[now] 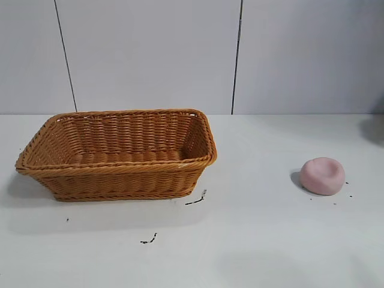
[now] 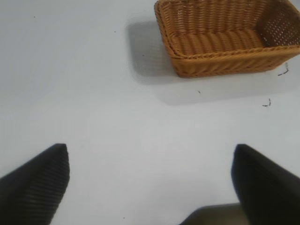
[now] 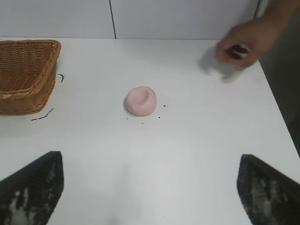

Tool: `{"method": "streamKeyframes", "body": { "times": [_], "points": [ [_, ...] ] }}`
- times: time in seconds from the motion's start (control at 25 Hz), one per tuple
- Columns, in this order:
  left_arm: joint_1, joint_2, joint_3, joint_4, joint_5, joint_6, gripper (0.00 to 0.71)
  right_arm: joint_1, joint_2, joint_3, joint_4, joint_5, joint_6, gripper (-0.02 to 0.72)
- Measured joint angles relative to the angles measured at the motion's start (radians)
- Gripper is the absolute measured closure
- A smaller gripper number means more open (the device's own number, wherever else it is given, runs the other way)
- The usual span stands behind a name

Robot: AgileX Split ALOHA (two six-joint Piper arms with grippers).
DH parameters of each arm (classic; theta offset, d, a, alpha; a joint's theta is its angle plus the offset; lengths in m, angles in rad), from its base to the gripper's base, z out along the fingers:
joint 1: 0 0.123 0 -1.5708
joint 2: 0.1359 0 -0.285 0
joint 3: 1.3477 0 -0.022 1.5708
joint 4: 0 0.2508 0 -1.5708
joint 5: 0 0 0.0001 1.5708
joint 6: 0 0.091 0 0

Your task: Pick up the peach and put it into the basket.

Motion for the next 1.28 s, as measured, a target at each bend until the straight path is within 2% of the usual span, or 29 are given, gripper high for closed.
{"method": "streamKeyframes", "body": {
  "times": [0.4,0.68,1.0,1.28],
  "points": [
    [0.000,0.000,0.000,0.000,0.000,0.000,0.018,0.000,0.017,-0.004,0.000,0.001,0.005,0.014],
    [0.000,0.000,0.000,0.000,0.000,0.000,0.018,0.000,0.499,-0.170,-0.035,-0.047,0.023,0.014],
    [0.000,0.000,0.000,0.000,0.000,0.000,0.018,0.000,1.153,-0.371,-0.038,-0.225,0.025,0.014],
    [0.000,0.000,0.000,0.000,0.000,0.000,0.018,0.059,1.518,-0.609,-0.045,-0.234,0.004,0.014]
  ]
}}
